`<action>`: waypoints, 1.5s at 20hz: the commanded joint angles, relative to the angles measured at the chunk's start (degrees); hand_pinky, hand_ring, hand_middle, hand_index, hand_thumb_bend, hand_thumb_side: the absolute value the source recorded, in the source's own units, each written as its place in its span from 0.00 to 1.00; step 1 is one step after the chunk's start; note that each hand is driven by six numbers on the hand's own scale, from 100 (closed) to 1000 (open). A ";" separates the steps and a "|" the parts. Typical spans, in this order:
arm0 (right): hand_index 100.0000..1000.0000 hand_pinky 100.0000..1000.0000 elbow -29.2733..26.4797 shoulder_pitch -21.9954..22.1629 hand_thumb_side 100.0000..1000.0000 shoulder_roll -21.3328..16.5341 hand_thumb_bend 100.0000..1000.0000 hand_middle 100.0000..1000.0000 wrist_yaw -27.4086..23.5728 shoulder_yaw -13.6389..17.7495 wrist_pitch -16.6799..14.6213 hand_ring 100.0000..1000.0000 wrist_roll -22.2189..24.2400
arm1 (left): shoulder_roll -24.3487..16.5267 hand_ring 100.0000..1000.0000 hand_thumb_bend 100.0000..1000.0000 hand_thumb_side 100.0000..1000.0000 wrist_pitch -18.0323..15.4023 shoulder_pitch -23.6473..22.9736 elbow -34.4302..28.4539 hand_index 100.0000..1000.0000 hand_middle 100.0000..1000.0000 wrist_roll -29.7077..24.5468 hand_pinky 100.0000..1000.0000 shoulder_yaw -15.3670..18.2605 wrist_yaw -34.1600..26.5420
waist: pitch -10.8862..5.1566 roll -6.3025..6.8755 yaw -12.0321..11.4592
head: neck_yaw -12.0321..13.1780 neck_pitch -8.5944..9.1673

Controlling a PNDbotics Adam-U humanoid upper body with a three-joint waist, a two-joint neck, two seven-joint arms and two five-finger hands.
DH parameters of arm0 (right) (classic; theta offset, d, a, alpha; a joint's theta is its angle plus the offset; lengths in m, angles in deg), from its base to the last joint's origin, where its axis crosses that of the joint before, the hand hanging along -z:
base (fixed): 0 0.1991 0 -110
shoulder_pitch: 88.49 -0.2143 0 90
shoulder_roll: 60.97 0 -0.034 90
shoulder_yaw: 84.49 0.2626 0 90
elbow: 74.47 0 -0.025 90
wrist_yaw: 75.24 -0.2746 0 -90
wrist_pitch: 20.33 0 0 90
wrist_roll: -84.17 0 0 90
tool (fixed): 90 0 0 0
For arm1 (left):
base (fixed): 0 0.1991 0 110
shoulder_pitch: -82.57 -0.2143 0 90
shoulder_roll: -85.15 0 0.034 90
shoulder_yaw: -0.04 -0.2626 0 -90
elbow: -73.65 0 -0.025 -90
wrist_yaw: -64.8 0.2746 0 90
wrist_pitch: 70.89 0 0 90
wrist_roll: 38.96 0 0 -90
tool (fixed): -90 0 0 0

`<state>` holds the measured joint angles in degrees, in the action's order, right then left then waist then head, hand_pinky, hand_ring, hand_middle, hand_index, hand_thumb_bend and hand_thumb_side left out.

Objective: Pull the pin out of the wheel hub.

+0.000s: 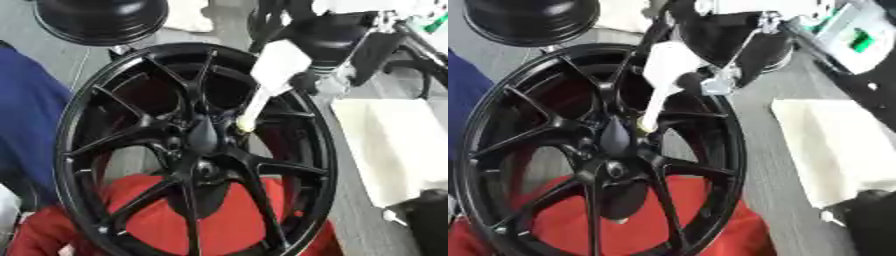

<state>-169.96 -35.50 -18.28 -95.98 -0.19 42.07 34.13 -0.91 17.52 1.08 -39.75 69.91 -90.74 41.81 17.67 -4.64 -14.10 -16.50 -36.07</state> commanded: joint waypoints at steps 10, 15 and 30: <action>0.39 0.71 14.06 20.91 0.00 -4.32 0.00 0.26 -6.95 27.60 -14.46 0.58 2.98 | 0.26 0.74 0.03 0.67 -0.82 -0.88 -1.19 0.72 0.57 1.20 0.66 1.61 1.04 | 0.27 2.60 5.20 | 7.56 2.82; 0.41 0.71 21.28 29.59 0.00 0.64 0.00 0.28 4.04 35.87 -14.07 0.59 -6.63 | 0.36 0.74 0.02 0.68 -1.10 -1.20 -1.19 0.72 0.57 1.63 0.66 2.10 1.55 | 0.72 2.75 5.84 | 8.66 3.31; 0.91 0.87 15.44 41.61 0.00 22.11 0.00 0.88 31.80 40.31 4.30 0.89 -37.23 | 0.89 0.74 0.02 0.69 -1.29 -0.94 -1.19 0.72 0.57 1.82 0.66 2.17 2.05 | 2.36 3.13 5.87 | 9.16 4.32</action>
<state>-152.89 6.08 5.10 -64.17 39.68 45.53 -2.10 0.46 16.32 -0.26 -39.76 71.65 -89.00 43.50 20.73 -1.42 -8.23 -7.22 -32.56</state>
